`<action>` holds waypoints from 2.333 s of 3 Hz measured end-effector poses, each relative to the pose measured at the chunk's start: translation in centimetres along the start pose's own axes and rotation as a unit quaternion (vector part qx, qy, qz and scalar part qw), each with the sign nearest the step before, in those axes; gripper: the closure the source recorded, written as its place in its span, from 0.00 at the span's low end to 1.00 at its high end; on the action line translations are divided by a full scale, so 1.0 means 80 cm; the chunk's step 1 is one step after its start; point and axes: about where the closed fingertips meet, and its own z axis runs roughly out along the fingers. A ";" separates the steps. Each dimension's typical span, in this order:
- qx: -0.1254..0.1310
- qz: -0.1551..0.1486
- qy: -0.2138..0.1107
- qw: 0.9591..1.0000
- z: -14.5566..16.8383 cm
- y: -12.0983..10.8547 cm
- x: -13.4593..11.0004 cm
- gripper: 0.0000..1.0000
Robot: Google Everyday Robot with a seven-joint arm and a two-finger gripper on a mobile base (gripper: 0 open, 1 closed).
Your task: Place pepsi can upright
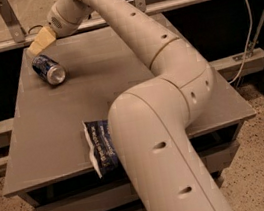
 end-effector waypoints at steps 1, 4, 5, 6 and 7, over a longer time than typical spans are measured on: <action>0.005 0.005 0.056 0.998 0.021 0.015 0.012 0.00; 0.058 -0.011 0.176 0.983 0.043 0.038 0.033 0.00; 0.080 -0.024 0.199 0.976 0.046 0.042 0.032 0.00; 0.094 -0.032 0.218 0.971 0.051 0.045 0.034 0.00; 0.100 -0.036 0.235 0.966 0.058 0.048 0.041 0.00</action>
Offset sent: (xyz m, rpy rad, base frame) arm -0.0220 0.0212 -0.0376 -0.3078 0.1550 -0.0236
